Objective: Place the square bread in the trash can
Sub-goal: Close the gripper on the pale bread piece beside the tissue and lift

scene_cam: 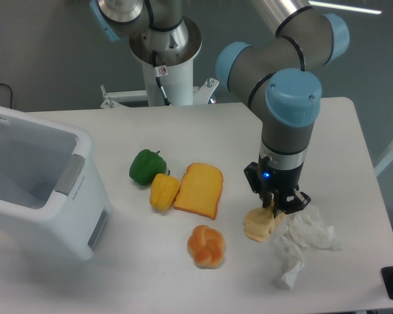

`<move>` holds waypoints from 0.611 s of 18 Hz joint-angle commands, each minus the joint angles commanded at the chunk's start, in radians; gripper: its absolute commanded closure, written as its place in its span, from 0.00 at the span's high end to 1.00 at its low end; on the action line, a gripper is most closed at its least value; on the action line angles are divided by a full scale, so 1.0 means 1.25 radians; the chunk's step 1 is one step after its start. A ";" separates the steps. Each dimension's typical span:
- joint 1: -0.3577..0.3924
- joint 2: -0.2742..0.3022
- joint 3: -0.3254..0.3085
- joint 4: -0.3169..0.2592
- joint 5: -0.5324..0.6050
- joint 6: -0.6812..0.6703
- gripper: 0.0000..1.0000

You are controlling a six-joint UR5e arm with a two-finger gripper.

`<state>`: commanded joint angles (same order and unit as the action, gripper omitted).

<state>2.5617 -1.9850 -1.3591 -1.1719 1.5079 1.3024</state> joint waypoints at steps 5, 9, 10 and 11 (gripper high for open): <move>-0.002 0.015 0.007 -0.022 0.002 -0.004 0.30; -0.012 0.054 0.006 -0.053 0.004 -0.011 0.29; -0.022 0.066 0.004 -0.054 -0.002 -0.015 0.29; -0.028 0.078 0.001 -0.056 -0.021 -0.035 0.29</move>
<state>2.5265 -1.8870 -1.3575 -1.2425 1.4821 1.2581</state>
